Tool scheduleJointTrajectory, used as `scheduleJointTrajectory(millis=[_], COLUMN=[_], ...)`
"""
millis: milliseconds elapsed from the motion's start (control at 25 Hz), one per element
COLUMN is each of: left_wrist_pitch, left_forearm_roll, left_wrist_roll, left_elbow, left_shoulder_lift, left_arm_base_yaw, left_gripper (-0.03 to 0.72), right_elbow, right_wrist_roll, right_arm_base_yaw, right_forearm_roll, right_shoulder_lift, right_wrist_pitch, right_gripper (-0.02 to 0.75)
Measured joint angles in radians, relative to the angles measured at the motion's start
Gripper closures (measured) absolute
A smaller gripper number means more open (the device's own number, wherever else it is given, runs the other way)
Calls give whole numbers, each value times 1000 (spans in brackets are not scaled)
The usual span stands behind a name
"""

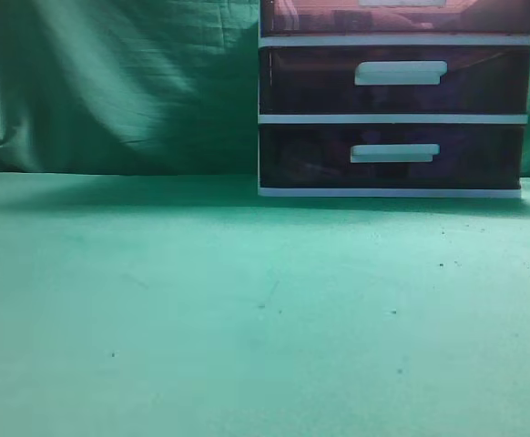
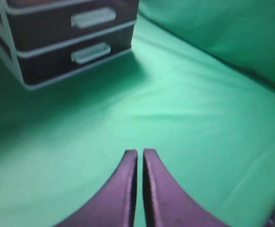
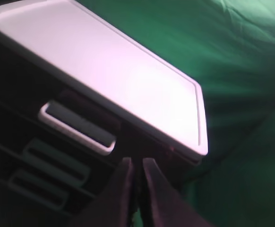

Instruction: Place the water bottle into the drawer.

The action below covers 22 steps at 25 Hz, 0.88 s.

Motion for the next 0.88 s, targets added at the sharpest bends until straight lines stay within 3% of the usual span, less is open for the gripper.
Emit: scheduleJointTrajectory(millis=[120, 360, 600, 880], left_wrist_pitch=[22, 111, 119, 99], left_forearm_roll=[-6, -40, -69, -43], left_wrist_roll=[50, 150, 167, 171], left_elbow=[0, 22, 192, 384], left_shoulder_lift=[-86, -276, -511, -754], left_arm_base_yaw=[0, 0, 0, 0], left_gripper=[688, 688, 688, 688], right_elbow=[1, 1, 35, 253], right_wrist_roll=[-59, -169, -453, -533], right_arm_base_yaw=[125, 294, 331, 331], right_forearm_roll=[74, 469, 903, 1110], right_shoulder_lift=[-75, -243, -402, -624], right_wrist_pitch=[178, 423, 495, 398], right_gripper=[738, 738, 738, 738])
